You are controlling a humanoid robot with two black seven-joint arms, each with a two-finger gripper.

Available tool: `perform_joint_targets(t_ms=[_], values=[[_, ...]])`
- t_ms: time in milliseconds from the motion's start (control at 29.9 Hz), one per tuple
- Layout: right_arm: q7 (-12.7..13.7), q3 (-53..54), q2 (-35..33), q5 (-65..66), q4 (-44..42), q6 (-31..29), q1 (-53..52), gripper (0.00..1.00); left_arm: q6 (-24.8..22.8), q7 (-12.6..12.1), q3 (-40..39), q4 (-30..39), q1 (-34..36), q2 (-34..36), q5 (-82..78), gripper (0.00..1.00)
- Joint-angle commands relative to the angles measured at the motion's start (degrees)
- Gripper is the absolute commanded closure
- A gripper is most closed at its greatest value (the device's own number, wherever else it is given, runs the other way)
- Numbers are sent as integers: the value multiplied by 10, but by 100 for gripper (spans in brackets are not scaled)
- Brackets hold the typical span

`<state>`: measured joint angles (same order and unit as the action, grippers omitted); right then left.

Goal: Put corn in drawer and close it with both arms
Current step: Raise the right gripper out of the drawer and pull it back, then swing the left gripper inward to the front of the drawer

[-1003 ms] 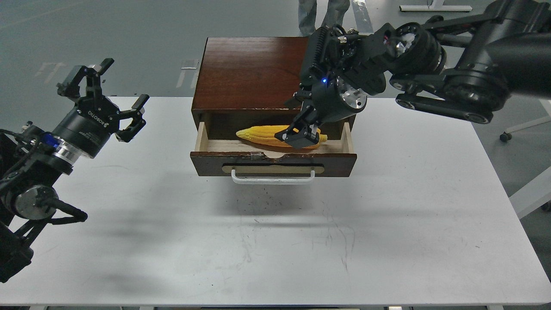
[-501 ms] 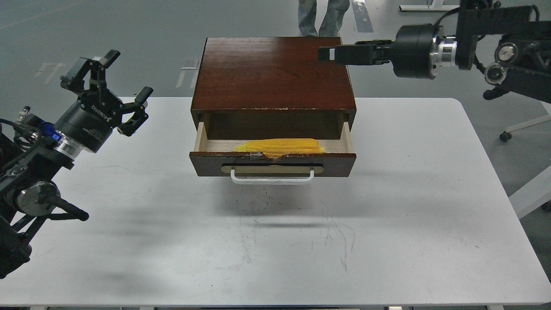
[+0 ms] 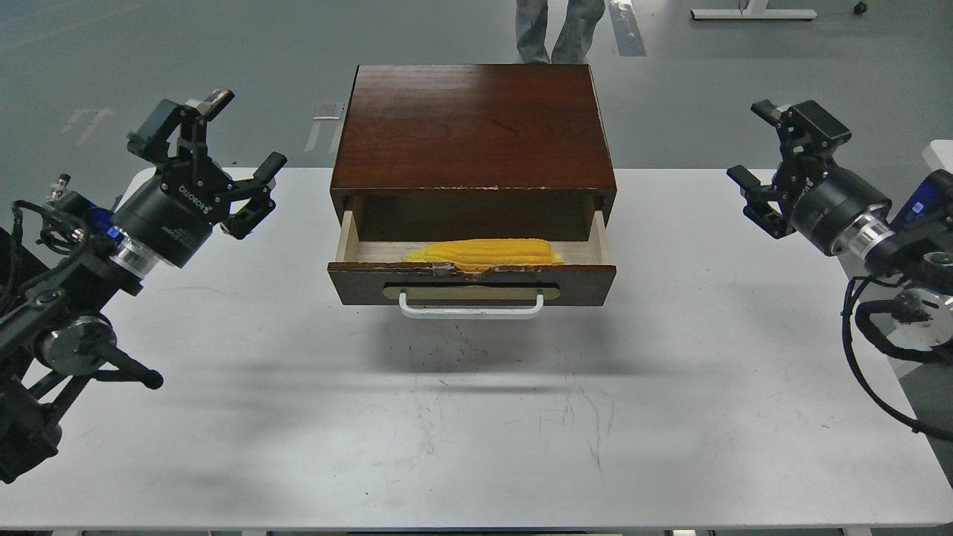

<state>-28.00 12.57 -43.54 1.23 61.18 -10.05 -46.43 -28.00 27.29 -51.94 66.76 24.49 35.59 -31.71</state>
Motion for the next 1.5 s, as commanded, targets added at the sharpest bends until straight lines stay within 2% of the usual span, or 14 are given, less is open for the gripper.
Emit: perform_joint_targets(t_ms=[0, 134, 301, 468, 635, 702, 735, 802, 869, 936, 1136, 1303, 1470], values=[[0, 10, 40, -62, -41, -8, 24, 1, 0, 7, 0, 34, -2, 6, -61, 0], [0, 11, 55, -65, -60, -11, 30, 1, 0, 7, -1, 71, -1, 19, -123, 0], [0, 11, 57, -64, -60, -15, 35, 1, 0, 7, -3, 158, 21, 67, -352, 0], [0, 10, 57, -63, -61, -15, 35, 1, 0, 7, -1, 237, 44, 84, -519, 0], [0, 9, 57, -63, -61, -17, 39, 1, 0, 7, 6, 313, 49, 83, -612, 6], [0, 9, 57, -63, -61, -17, 42, 1, 0, 7, 31, 342, 51, 84, -616, 13], [0, 8, 57, -62, -61, -17, 42, 1, 0, 7, 50, 344, 57, 81, -620, 26], [0, 6, 57, -62, -61, -17, 42, 1, 0, 7, 68, 343, 72, 79, -626, 46], [0, 3, 57, -61, -61, -17, 42, 1, 0, 7, 105, 343, 93, 77, -647, 82], [0, 3, 57, -61, -61, -17, 42, 1, 0, 7, 114, 343, 94, 77, -661, 100], [0, 1, 57, -56, -62, -17, 47, 1, 0, 7, 157, 343, 85, 77, -737, 100], [0, 1, 58, -55, -62, -17, 49, 1, 78, 7, 211, 343, 61, 81, -774, 100], [0, 1, 57, -54, -62, -17, 49, 1, 109, 7, 219, 342, 34, 75, -833, 100]])
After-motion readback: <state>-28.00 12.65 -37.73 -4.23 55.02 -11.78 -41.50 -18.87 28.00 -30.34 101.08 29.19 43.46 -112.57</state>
